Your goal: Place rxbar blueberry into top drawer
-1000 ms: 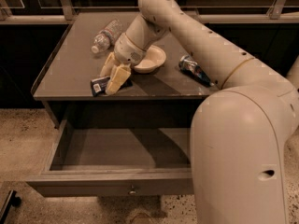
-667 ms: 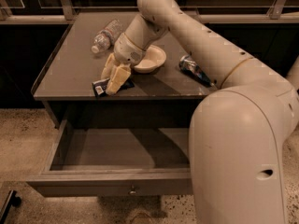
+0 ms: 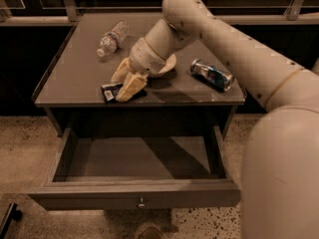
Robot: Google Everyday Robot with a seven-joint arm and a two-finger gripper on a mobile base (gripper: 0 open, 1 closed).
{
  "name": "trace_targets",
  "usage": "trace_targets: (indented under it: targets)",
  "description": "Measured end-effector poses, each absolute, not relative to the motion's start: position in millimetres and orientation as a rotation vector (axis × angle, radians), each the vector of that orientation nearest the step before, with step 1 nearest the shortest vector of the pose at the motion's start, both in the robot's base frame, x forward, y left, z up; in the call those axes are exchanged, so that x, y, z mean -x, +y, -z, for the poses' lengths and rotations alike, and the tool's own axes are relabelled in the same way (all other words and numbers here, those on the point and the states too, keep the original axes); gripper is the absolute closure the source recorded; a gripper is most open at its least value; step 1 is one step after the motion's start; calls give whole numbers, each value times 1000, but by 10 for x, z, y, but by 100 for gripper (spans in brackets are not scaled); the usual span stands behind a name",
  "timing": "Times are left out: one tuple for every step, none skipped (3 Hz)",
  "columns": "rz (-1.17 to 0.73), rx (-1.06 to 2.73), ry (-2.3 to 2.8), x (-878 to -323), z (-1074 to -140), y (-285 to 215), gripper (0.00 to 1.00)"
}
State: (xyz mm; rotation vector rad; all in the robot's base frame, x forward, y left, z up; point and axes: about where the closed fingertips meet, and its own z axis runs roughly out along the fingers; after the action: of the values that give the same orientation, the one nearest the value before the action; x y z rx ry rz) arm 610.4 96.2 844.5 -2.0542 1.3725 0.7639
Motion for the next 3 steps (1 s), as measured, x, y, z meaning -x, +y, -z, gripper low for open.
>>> trace_targets:
  targets:
    - [-775, 1923, 1376, -5804, -8469, 686, 100]
    - [-791, 1764, 1483, -5529, -8232, 262, 100]
    - [-826, 1654, 1617, -5270, -7940, -67, 100]
